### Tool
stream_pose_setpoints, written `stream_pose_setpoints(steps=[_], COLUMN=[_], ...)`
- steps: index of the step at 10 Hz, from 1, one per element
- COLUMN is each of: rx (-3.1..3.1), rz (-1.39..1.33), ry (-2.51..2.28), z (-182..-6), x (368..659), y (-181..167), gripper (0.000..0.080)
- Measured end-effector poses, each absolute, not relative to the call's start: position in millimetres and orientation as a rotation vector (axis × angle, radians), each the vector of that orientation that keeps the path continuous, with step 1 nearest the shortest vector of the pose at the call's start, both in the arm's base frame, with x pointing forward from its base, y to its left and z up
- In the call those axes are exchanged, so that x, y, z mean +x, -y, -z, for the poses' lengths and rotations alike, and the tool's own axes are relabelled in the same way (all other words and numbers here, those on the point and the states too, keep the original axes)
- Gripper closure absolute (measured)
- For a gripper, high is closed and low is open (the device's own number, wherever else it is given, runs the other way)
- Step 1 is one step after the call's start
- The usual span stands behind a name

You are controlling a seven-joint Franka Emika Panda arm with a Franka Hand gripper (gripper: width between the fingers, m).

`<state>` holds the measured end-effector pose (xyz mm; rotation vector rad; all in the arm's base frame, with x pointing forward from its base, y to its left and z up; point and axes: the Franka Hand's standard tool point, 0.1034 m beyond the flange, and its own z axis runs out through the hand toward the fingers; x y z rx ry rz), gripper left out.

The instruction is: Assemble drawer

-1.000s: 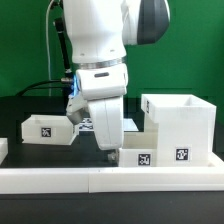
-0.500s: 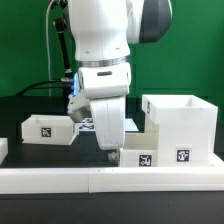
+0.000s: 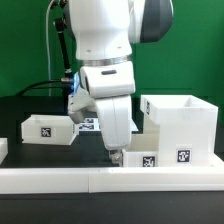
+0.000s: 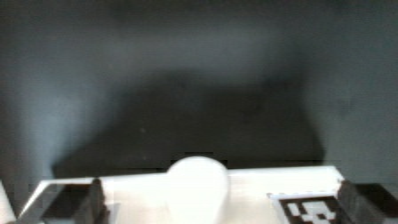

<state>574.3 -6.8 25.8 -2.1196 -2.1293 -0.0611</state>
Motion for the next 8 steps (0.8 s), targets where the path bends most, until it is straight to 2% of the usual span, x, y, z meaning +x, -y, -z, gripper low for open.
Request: stream_pose_setpoints(steps=[4,8], rx=[-2.117,-2.1], rz=[0.058,0.061], ry=[2.128,2.134], z=[-24.1,-24.4], x=[573.1,572.9], y=[9.8,-10.6], gripper=[0.0151,0.0151])
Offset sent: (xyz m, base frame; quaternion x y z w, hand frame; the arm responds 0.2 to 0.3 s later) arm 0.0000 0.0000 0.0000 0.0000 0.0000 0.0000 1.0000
